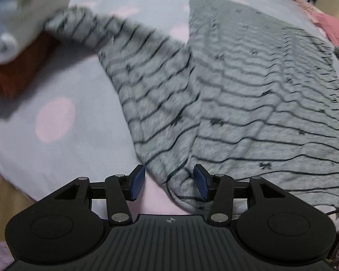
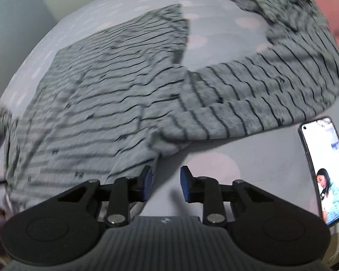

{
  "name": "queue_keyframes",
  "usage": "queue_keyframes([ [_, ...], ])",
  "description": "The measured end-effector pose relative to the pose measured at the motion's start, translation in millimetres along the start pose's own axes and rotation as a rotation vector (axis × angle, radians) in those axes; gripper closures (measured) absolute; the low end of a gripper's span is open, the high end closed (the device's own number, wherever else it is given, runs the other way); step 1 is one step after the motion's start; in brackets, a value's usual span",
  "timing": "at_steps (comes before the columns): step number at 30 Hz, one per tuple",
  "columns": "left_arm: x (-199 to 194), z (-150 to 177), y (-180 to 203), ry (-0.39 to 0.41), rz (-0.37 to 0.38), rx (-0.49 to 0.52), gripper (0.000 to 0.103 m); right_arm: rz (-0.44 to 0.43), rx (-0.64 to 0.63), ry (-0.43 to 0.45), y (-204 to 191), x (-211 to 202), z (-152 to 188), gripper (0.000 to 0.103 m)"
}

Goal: Fold clothes
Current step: 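Grasp the bow-print shirt hem with the left gripper while the right gripper grasps another hem point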

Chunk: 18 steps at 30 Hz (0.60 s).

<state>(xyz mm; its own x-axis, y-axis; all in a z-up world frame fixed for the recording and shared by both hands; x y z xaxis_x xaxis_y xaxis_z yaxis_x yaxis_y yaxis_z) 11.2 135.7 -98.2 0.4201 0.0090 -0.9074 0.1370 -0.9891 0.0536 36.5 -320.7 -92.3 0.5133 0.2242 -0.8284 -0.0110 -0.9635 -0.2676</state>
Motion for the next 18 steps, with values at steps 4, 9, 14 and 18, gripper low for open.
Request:
queue_keyframes([
  [4, 9, 4, -3, 0.000, 0.020, -0.017, 0.058, 0.033, 0.060, 0.006, 11, 18, -8, 0.071],
  [9, 14, -3, -4, 0.008, 0.042, -0.038, 0.060, -0.017, 0.204, 0.018, 19, 44, -16, 0.067],
  [14, 17, -9, 0, 0.016, 0.046, -0.039, 0.060, -0.029, 0.242, 0.010, 7, 69, -26, 0.063],
  [18, 17, -12, 3, 0.034, 0.066, -0.034, 0.080, -0.052, 0.200, 0.017, -9, 74, -31, 0.086],
])
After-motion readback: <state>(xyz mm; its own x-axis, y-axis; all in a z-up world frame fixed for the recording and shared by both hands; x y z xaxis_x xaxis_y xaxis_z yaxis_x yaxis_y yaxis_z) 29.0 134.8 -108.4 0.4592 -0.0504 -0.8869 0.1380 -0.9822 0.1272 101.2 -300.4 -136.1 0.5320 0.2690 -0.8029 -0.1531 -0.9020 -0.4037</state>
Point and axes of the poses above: each gripper's, at about its wrist camera, not at the fingertips, and x roughly the way its jaws point, y to its right, z to its underside, the point moved 6 cm from there along x, roughly the way its jaws point, and after that the axes turned 1 degree about y, right-handed, at the moved point
